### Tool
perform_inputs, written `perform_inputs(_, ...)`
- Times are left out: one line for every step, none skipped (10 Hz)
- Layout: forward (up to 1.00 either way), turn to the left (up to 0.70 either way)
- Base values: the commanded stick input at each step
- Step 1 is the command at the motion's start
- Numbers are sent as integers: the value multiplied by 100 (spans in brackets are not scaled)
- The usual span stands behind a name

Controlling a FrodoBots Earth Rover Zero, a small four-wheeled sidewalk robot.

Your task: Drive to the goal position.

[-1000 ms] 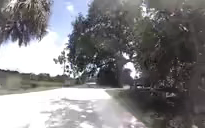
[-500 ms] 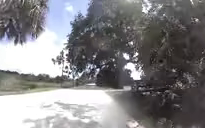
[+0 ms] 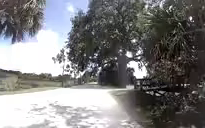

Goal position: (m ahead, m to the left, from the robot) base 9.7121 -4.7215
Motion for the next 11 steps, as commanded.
perform_inputs(70,0)
perform_inputs(70,0)
perform_inputs(70,0)
perform_inputs(70,0)
perform_inputs(70,0)
perform_inputs(70,0)
perform_inputs(70,0)
perform_inputs(70,0)
perform_inputs(70,0)
perform_inputs(70,0)
perform_inputs(70,0)
